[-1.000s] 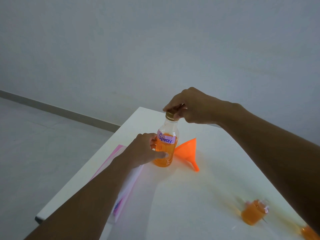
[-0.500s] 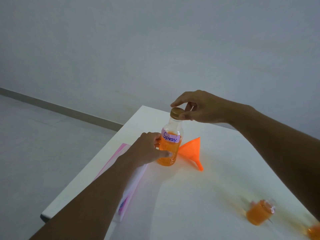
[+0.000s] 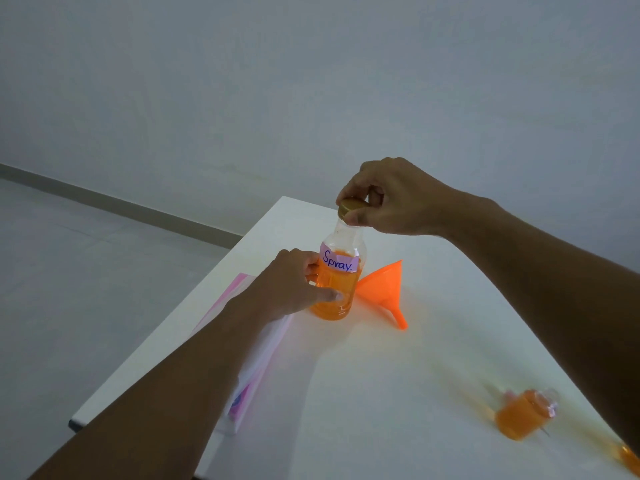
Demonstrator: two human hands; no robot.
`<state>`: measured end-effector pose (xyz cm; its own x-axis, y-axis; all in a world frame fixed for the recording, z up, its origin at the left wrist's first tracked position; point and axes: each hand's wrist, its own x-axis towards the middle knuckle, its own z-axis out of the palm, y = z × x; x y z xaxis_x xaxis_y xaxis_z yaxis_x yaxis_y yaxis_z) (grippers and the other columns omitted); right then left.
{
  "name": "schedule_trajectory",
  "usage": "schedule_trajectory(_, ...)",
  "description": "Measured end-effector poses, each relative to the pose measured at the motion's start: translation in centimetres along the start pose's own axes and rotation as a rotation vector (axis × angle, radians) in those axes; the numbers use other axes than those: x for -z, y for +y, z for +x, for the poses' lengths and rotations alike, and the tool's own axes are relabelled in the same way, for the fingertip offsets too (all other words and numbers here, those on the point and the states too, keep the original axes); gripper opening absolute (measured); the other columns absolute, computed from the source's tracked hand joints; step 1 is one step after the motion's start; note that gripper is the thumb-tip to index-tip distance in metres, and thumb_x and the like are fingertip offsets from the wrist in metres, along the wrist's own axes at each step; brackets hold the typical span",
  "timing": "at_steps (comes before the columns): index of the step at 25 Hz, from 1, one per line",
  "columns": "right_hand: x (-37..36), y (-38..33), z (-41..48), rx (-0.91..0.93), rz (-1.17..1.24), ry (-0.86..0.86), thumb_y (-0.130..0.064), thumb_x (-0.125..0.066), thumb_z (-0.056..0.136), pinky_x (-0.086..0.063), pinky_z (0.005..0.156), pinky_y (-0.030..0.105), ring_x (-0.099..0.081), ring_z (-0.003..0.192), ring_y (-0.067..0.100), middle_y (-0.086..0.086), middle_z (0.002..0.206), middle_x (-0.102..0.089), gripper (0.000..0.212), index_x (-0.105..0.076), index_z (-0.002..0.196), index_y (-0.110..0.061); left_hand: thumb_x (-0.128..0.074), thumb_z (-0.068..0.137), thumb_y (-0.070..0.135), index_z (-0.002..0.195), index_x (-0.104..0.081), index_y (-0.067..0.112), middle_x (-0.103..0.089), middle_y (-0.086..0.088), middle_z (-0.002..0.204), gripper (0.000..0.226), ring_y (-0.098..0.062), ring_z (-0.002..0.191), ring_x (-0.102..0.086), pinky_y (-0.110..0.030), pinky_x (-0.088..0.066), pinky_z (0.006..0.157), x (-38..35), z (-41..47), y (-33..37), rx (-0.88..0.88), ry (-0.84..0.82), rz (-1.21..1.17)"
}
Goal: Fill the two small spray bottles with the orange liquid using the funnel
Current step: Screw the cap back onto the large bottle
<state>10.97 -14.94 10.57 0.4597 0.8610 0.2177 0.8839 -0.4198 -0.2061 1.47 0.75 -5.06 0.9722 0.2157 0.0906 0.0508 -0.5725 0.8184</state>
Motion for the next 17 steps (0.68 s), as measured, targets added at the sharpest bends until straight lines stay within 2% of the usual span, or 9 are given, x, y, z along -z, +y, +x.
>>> schedule_trajectory(4, -1.0, -0.8, 0.0, -0.147, 0.042, 0.072, -0.034, -0.075, 0.087, -0.049, 0.057, 0.016, -0.065, 0.071, -0.003, -0.02, 0.079, -0.072, 0.024, -0.079, 0.086, -0.009, -0.091, 0.059, 0.04, 0.111, -0.068, 0.023, -0.074, 0.007, 0.098, 0.059, -0.013, 0.09, -0.071, -0.04, -0.059, 0.088, 0.2, -0.3, 0.2, -0.004, -0.008, -0.013)
schedule_trajectory(6, -1.5, -1.2, -0.1, -0.213, 0.08, 0.104, -0.03, -0.074, 0.089, -0.049, 0.049, 0.015, -0.063, 0.064, -0.011, -0.029, 0.075, -0.068, 0.029, -0.077, 0.086, -0.002, -0.091, 0.053, 0.042, 0.109, -0.068, 0.023, -0.075, 0.007, 0.099, 0.064, -0.014, 0.093, -0.071, -0.041, -0.058, 0.088, 0.6, -0.3, 0.4, 0.028, -0.028, -0.03)
schedule_trajectory(8, -1.3, -1.5, -0.7, -0.271, 0.115, 0.086, -0.038, -0.073, 0.09, -0.041, 0.05, 0.015, -0.062, 0.07, -0.003, -0.026, 0.076, -0.061, 0.031, -0.073, 0.095, -0.007, -0.091, 0.046, 0.046, 0.111, -0.067, 0.024, -0.074, 0.008, 0.101, 0.073, -0.013, 0.096, -0.071, -0.042, -0.057, 0.09, 0.8, -0.2, 0.7, 0.055, -0.064, -0.039)
schedule_trajectory(11, -0.9, -1.4, -2.3, -0.316, 0.176, 0.05, -0.052, -0.073, 0.086, -0.038, 0.063, 0.016, -0.06, 0.091, 0.01, -0.008, 0.105, -0.063, 0.054, -0.06, 0.129, -0.023, -0.09, 0.036, 0.061, 0.12, -0.062, 0.026, -0.072, 0.008, 0.111, 0.095, -0.014, 0.104, -0.068, -0.042, -0.055, 0.094, 1.1, -0.3, 1.1, 0.096, -0.099, 0.019)
schedule_trajectory(13, -0.9, -1.0, -3.9, -0.339, 0.238, 0.129, -0.047, -0.073, 0.088, -0.041, 0.063, 0.015, -0.064, 0.091, 0.011, -0.005, 0.111, -0.064, 0.056, -0.055, 0.137, -0.025, -0.089, 0.034, 0.066, 0.132, -0.054, 0.028, -0.066, 0.008, 0.125, 0.111, -0.013, 0.115, -0.063, -0.043, -0.051, 0.099, 1.4, -0.8, 1.7, 0.114, -0.087, 0.036)
schedule_trajectory(15, -0.8, -0.4, -6.1, -0.37, 0.279, 0.233, -0.031, -0.071, 0.093, -0.044, 0.061, 0.012, -0.064, 0.086, 0.007, -0.004, 0.108, -0.065, 0.043, -0.058, 0.133, -0.025, -0.09, 0.04, 0.062, 0.145, -0.037, 0.028, -0.056, 0.009, 0.137, 0.123, -0.013, 0.124, -0.054, -0.043, -0.046, 0.105, 1.7, -1.6, 2.8, 0.111, -0.031, 0.042)
schedule_trajectory(17, -0.4, 0.3, -9.0, -0.409, 0.284, 0.3, -0.015, -0.065, 0.096, -0.047, 0.064, 0.009, -0.064, 0.086, 0.004, -0.005, 0.102, -0.068, 0.034, -0.063, 0.129, -0.022, -0.092, 0.051, 0.053, 0.148, -0.03, 0.025, -0.052, 0.008, 0.135, 0.119, -0.014, 0.121, -0.052, -0.04, -0.046, 0.103, 1.9, -2.7, 4.2, 0.088, 0.072, 0.029)
